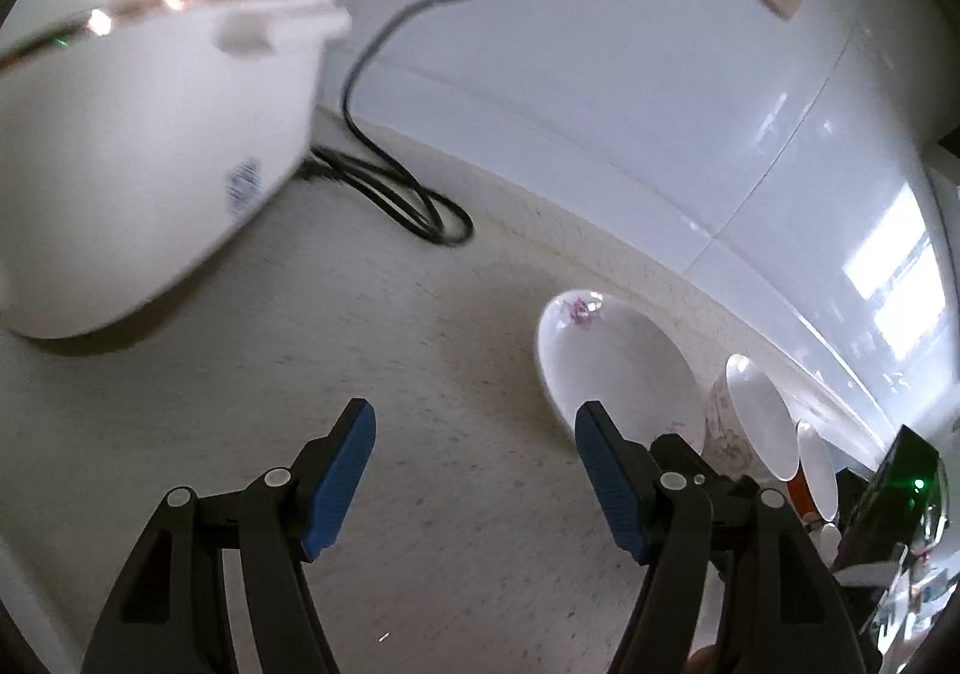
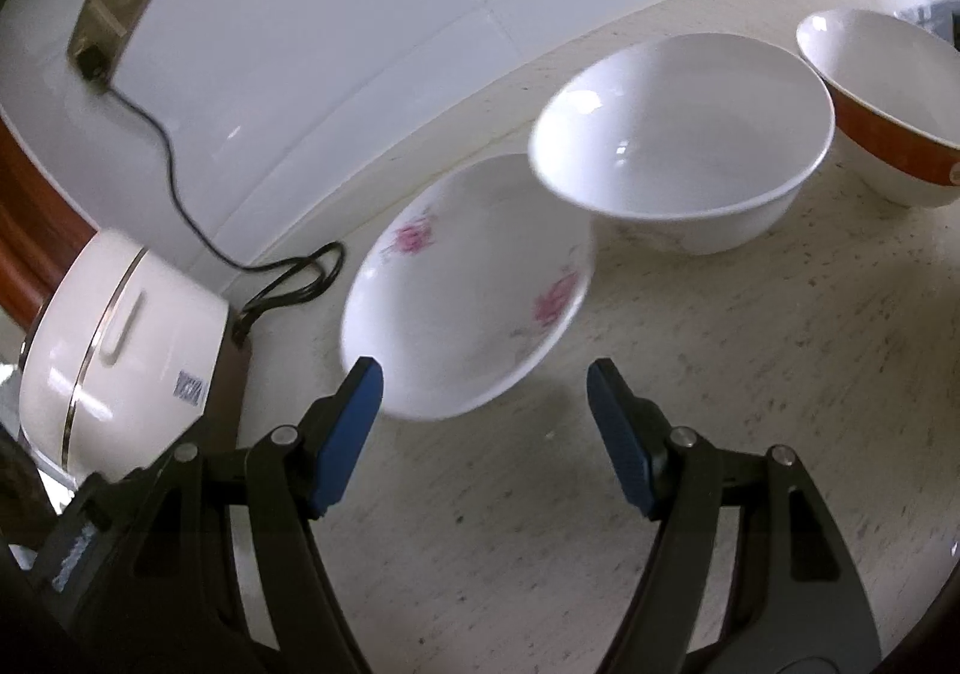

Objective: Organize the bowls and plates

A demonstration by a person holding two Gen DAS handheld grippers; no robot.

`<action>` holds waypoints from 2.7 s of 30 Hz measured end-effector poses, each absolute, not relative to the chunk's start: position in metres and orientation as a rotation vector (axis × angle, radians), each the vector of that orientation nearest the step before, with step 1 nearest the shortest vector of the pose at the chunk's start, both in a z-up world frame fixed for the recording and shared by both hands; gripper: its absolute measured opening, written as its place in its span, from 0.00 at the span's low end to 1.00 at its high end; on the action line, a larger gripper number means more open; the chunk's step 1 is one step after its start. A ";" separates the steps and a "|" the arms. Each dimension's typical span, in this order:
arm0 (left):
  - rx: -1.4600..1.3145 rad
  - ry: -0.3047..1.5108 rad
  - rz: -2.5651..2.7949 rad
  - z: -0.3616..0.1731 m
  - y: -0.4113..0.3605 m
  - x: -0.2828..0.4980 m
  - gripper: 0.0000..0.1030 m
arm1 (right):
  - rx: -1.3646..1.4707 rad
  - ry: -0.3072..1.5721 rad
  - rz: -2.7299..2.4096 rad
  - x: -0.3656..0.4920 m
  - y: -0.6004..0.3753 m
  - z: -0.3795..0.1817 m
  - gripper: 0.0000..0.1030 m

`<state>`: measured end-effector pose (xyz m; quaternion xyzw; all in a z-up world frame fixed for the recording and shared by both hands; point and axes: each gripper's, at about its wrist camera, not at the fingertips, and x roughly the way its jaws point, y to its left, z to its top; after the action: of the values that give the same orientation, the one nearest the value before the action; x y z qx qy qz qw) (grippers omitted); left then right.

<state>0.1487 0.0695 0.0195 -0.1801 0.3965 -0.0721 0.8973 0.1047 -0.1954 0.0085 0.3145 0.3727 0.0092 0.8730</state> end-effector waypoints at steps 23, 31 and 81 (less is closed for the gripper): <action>-0.341 0.875 -0.290 -0.020 0.019 0.205 0.48 | 0.665 0.748 0.007 0.131 -0.222 -0.002 0.46; -0.264 0.877 -0.285 -0.016 0.010 0.198 0.25 | 0.637 0.761 0.026 0.136 -0.217 -0.005 0.36; -0.400 0.676 0.015 0.057 0.103 0.066 0.22 | 0.421 0.611 0.437 0.095 -0.133 0.047 0.21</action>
<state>0.0659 0.1027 0.0573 -0.1948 0.3292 0.0075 0.9239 0.0946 -0.1333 0.0465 0.2042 0.2964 0.2118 0.9086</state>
